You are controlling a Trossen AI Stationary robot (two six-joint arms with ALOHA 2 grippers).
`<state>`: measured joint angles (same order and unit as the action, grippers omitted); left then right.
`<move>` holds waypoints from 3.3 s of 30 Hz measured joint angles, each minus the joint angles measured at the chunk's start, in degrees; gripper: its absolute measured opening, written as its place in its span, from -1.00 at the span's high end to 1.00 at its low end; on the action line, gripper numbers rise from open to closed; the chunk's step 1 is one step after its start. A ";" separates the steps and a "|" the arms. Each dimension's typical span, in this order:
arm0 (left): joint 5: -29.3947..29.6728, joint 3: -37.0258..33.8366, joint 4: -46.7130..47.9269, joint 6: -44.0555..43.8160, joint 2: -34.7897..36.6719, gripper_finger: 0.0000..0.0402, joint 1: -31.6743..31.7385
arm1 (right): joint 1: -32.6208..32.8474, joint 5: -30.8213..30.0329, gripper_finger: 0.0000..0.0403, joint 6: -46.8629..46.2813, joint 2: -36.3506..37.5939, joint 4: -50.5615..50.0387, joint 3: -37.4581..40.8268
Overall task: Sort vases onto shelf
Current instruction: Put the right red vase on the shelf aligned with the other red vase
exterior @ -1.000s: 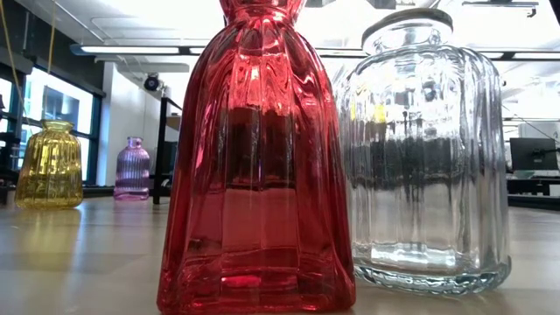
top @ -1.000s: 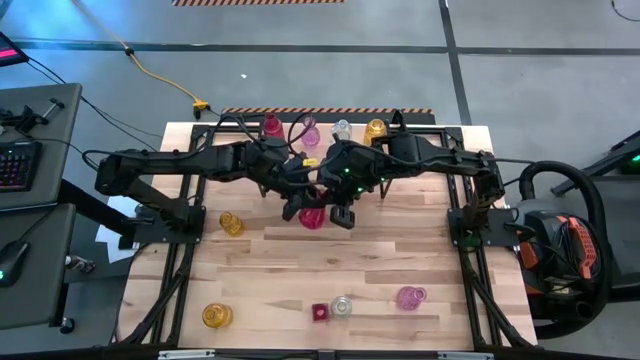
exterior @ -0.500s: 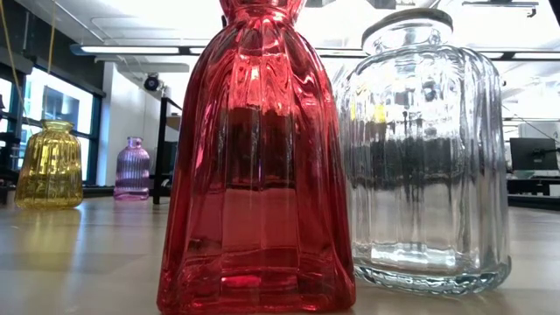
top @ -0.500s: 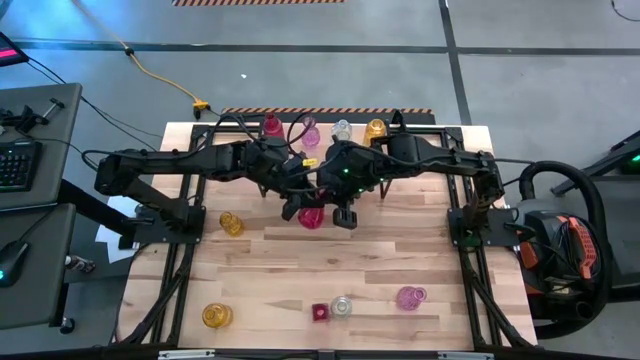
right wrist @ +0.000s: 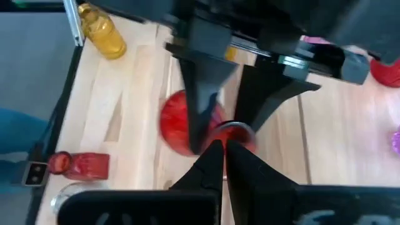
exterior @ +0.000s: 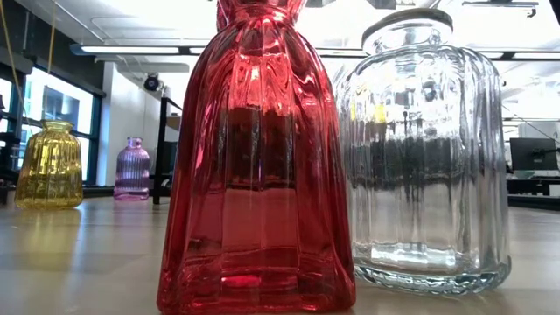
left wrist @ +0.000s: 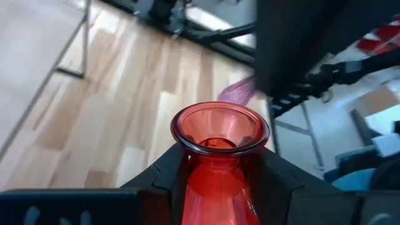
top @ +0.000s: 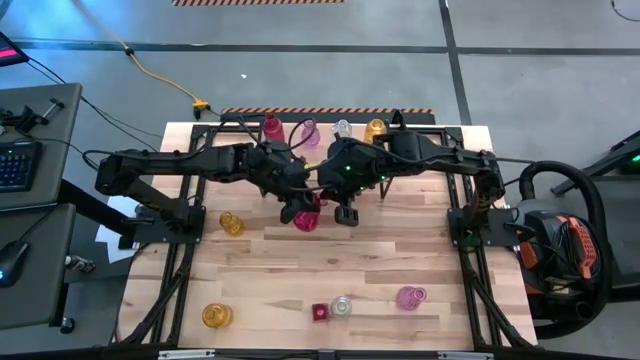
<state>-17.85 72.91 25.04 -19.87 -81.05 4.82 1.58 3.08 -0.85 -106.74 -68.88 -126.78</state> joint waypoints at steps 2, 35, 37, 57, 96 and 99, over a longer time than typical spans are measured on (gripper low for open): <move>0.56 -0.01 0.12 0.17 -0.01 0.40 0.00 | -0.08 0.08 1.00 -0.45 0.00 -0.05 0.00; 44.89 -15.38 1.20 -2.07 22.27 0.40 -5.24 | -0.11 -7.10 1.00 -6.20 8.08 -4.23 0.09; 48.29 -17.64 -0.17 -2.00 23.31 0.40 -5.93 | -0.11 -7.08 1.00 -5.52 8.20 -4.17 0.09; 67.90 -32.42 -21.13 1.38 22.83 0.40 -8.00 | -0.08 -7.01 1.00 -4.69 8.17 -5.12 0.09; 66.81 -38.50 -36.27 7.34 17.48 0.37 1.22 | -0.08 -6.96 1.00 -4.67 8.11 -5.05 0.09; 66.86 -38.43 -36.05 6.46 17.24 0.33 1.67 | -0.08 -6.96 1.00 -4.67 8.11 -5.07 0.09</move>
<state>49.01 34.48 -11.00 -13.41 -63.81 6.49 1.50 -3.88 -5.52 -98.63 -73.95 -126.69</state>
